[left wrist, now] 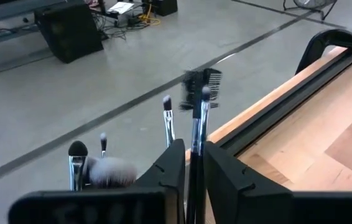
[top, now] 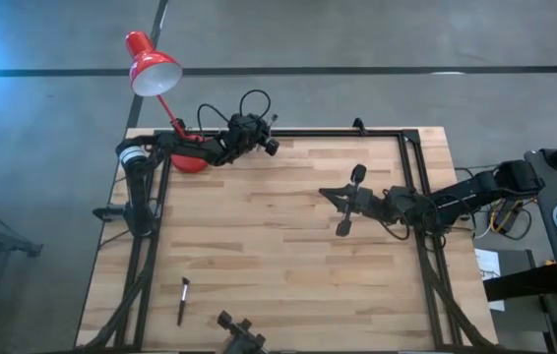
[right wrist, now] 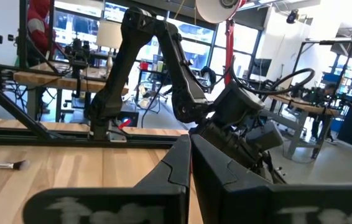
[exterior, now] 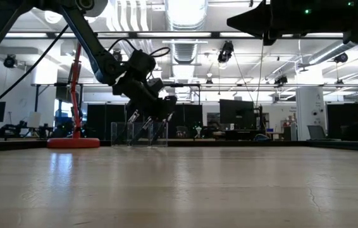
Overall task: Pick & Place Makeup Supplies
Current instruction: Put the makeup brush into the transparent organizer
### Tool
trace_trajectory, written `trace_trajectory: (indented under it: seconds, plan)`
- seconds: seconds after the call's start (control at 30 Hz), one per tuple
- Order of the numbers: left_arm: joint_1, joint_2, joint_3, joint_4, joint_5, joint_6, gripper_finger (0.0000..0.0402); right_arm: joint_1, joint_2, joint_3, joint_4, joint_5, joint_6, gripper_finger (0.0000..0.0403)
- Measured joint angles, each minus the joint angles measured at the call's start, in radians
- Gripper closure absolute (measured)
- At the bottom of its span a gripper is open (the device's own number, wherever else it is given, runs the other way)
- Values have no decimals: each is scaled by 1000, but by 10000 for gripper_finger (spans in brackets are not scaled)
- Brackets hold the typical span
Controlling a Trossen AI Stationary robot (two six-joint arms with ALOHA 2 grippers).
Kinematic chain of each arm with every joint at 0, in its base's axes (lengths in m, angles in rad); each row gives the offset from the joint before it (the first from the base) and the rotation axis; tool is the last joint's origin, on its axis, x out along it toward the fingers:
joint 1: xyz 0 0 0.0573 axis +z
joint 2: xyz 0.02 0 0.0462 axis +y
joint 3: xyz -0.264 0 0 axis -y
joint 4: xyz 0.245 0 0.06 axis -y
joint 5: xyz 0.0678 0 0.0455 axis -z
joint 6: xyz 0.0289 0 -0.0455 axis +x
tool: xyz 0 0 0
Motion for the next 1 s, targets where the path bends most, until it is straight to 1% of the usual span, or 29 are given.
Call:
trace_trajectory:
  seconds: [0.13, 0.27, 0.4, 0.5, 0.57, 0.63, 0.73, 0.87, 1.0]
  plan:
    - [-2, -6, 0, -24, 0, -2, 342, 0, 0, 0, 0, 0, -4, 394]
    - [-17, -55, -2, -134, 20, 4, 341, 0, 0, 0, -1, 0, -5, 394]
    - [-67, -179, -2, -390, 21, 27, 357, 0, 0, 0, -3, 0, -9, 394]
    - [-148, -300, -4, -638, 8, 37, 382, 0, 0, 0, -5, 0, -10, 394]
    - [-235, -380, -10, -789, -34, 3, 396, 0, 0, 0, -6, 0, -10, 394]
    - [-345, -457, -29, -910, -109, -48, 399, 0, 0, 0, -7, 0, -14, 394]
    - [-536, -563, -59, -1062, -222, -179, 401, 0, 0, 0, -9, 0, -23, 394]
    - [-795, -657, -71, -1260, -303, -476, 401, 0, 0, 0, -10, 0, -11, 394]
    - [-1031, -692, -71, -1404, -323, -824, 401, 0, 8, 0, -14, 0, 16, 394]
